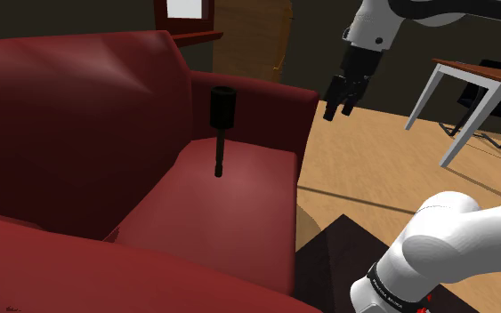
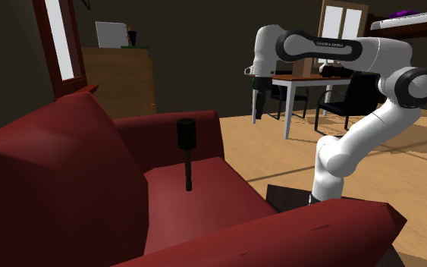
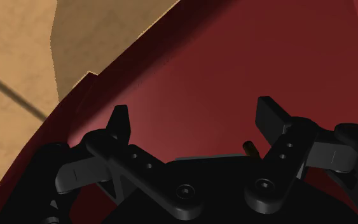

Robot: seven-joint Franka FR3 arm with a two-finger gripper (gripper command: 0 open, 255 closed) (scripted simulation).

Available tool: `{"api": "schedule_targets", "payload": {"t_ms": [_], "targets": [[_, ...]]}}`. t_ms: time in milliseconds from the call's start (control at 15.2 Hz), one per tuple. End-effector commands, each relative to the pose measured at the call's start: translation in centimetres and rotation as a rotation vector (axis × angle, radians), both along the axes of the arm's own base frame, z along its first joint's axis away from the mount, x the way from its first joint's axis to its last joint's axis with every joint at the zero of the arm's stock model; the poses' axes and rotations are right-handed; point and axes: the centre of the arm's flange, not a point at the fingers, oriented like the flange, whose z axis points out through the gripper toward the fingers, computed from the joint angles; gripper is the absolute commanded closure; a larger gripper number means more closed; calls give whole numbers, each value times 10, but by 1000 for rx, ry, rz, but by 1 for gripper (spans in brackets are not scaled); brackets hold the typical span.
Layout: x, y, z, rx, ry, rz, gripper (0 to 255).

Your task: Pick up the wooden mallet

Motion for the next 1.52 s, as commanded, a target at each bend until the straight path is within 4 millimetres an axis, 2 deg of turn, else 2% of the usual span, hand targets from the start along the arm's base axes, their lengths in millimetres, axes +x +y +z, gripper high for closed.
{"api": "schedule_targets", "payload": {"t_ms": [0, 396, 858, 1386, 1452], "targets": [[0, 0, 0, 0, 0, 0, 0], [70, 39, 13, -13, 7, 107, 0], [146, 94, 27, -28, 14, 232, 0], [224, 168, 41, -45, 23, 374, 0], [228, 173, 42, -46, 23, 383, 0]]}}
